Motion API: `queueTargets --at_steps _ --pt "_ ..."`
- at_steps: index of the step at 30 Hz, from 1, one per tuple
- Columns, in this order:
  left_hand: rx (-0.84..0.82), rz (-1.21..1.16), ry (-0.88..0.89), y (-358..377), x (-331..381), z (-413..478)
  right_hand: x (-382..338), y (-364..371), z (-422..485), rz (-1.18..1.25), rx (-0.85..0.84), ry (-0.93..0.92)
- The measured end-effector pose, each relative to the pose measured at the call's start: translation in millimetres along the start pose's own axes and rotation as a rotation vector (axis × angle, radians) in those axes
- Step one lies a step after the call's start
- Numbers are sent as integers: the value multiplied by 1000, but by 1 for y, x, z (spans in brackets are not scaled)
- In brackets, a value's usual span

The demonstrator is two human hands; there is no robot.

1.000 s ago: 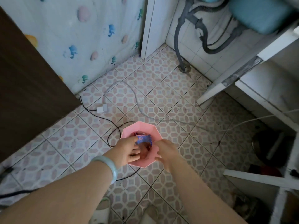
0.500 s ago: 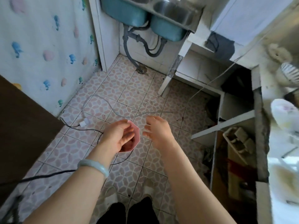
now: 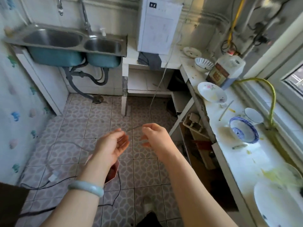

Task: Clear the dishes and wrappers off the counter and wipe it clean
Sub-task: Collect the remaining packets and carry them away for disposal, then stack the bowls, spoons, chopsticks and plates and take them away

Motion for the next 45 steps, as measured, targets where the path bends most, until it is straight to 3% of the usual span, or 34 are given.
queueTargets --at_steps 10,18,20,24,28,32,37,45 --pt "-178 116 -36 85 -23 1 -2 -82 -32 63 191 -20" --pt "-223 147 -32 146 -34 19 1 -149 -17 72 249 -13" --pt "-231 152 -35 162 -40 23 12 -181 -10 8 353 30" --pt "-229 155 -49 191 -56 40 57 -266 1 -378 551 223" --pt "-195 168 -96 211 -84 60 115 -322 6 -525 530 509" --pt "-193 214 -180 236 -122 75 143 -347 4 -549 483 650" --pt "-202 297 -241 266 -155 81 163 -359 10 -536 415 724" --pt "-245 382 -282 278 -175 79 173 -368 2 -457 497 724"
Point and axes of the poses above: each hand's wrist, its own z-axis towards the middle knuckle, its own y-axis out of the palm, x = y × z, the point moved 6 cm from there along z, towards the middle knuckle, and after that the axes turned 9 degrees about -x, right-handed, at the moved point
